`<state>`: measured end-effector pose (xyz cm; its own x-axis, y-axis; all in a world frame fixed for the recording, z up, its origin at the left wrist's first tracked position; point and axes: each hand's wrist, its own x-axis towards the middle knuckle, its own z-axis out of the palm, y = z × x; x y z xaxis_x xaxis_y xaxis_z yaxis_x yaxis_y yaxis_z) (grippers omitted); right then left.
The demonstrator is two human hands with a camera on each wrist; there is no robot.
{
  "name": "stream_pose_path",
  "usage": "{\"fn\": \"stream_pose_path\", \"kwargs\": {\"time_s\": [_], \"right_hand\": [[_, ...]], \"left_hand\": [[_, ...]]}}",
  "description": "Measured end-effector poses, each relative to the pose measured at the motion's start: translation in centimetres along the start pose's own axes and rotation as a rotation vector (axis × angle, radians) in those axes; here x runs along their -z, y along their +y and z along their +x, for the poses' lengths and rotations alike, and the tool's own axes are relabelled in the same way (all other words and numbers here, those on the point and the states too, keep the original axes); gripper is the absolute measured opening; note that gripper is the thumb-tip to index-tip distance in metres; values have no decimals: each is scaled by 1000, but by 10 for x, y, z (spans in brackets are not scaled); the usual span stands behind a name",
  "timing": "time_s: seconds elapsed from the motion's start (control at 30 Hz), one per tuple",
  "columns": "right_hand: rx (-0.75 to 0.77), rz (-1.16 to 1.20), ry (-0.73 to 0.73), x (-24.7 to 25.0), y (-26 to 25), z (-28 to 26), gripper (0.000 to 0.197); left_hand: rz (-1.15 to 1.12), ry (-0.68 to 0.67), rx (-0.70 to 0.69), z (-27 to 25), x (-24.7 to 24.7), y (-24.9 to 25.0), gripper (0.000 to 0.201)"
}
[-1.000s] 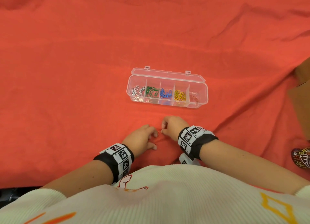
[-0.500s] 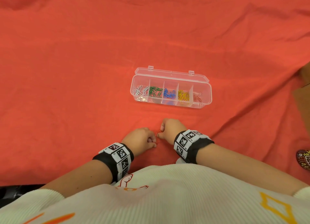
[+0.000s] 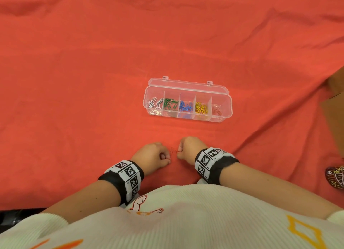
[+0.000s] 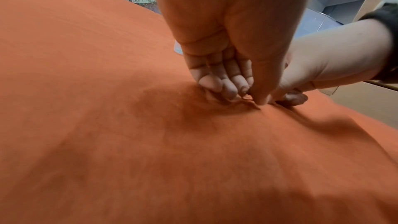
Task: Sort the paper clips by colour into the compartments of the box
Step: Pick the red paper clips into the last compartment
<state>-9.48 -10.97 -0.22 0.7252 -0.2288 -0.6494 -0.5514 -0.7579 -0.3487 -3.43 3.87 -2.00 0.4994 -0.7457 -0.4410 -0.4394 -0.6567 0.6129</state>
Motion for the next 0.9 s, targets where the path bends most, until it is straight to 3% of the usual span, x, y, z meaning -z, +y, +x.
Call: {"fn": "stream_pose_path", "kwargs": {"time_s": [0.13, 0.3, 0.53, 0.7, 0.8, 0.9], "right_hand": [[-43, 70, 47, 11, 13, -5, 4], [-93, 261, 262, 41, 39, -10, 27], [-140, 437, 589, 102, 74, -7, 18], [-154, 505, 608, 105, 86, 6, 23], [-139, 549, 614, 101, 97, 9, 14], [-124, 531, 625, 100, 106, 8, 11]], "left_hand": [[-39, 132, -15, 8, -2, 8, 8], [20, 120, -20, 17, -6, 17, 6], [83, 94, -6, 20, -3, 21, 10], [87, 85, 23, 20, -2, 24, 10], [79, 56, 40, 20, -3, 23, 30], [99, 17, 40, 20, -2, 23, 33]]}}
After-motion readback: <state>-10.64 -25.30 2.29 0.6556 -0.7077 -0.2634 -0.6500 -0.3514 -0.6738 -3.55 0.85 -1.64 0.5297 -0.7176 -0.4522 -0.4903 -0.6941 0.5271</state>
